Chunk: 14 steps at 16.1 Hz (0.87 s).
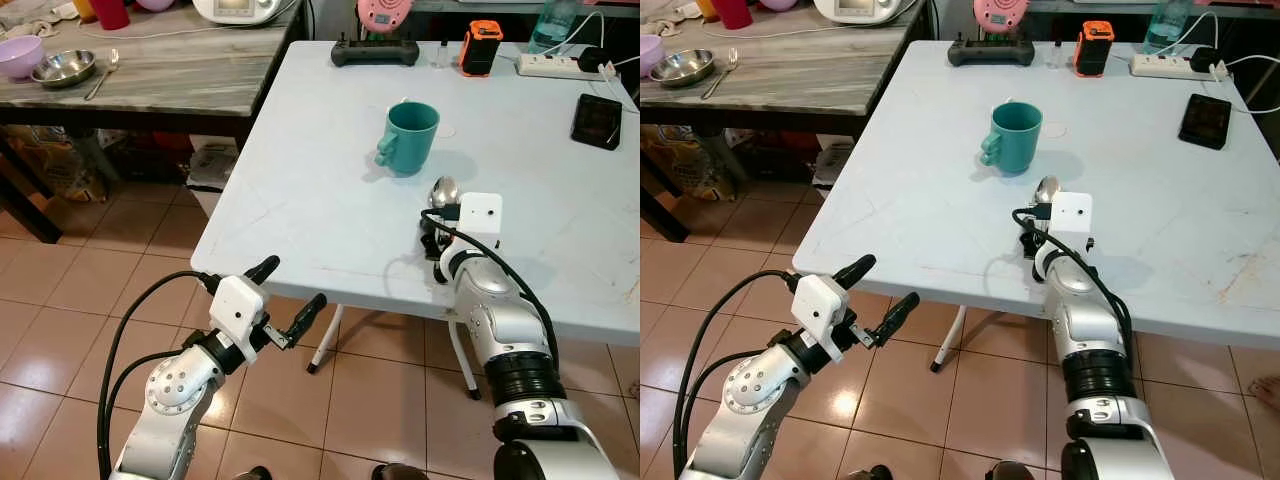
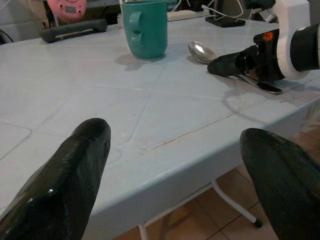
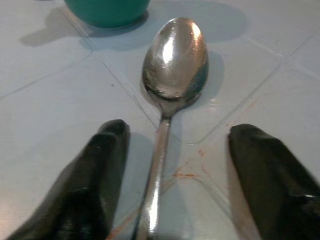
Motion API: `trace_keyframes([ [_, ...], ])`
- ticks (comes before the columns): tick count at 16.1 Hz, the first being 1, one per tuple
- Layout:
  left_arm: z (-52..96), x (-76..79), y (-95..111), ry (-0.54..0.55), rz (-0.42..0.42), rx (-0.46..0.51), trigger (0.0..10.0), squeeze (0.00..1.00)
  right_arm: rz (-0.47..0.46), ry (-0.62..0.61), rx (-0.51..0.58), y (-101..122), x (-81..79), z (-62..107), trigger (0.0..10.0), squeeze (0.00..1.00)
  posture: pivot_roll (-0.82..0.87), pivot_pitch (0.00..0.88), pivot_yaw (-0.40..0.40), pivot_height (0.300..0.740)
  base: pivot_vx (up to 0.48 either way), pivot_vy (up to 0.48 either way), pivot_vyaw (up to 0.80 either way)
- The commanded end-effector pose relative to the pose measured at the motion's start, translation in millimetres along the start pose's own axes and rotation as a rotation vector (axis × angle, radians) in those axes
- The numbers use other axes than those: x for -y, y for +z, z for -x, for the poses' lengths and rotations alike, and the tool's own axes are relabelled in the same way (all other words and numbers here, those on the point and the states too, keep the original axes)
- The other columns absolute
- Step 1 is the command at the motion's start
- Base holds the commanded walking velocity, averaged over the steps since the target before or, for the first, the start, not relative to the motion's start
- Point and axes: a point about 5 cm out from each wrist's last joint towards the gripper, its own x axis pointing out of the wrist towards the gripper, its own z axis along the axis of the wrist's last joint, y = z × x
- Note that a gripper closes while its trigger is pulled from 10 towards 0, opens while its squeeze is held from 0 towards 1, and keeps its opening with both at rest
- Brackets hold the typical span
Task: Setting the table
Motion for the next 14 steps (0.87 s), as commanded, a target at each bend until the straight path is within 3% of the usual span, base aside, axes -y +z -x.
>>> trace_keyframes([
  [1, 0.6, 0.7, 2, -0.013, -0.007, 0.011, 10.0, 0.00, -0.004, 0.004, -0.084, -18, -0.6, 0.2, 0.0, 0.00, -0.22, 0.155, 0.051, 0.740, 0.000, 0.000, 0.00],
  [5, -1.9, 3.4, 5, -0.061, 0.010, 0.043, 10.0, 0.00, 0.007, -0.003, -0.141, -32, 6.6, 1.4, 0.0, 0.00, -0.22, 0.149, 0.054, 0.740, 0.000, 0.000, 0.00],
  [14, -2.1, 3.8, 10, -0.083, 0.009, 0.051, 10.0, 0.00, -0.003, 0.008, -0.180, -47, 7.1, 5.8, 0.0, 0.00, -0.22, 0.153, 0.055, 0.740, 0.000, 0.000, 0.00],
])
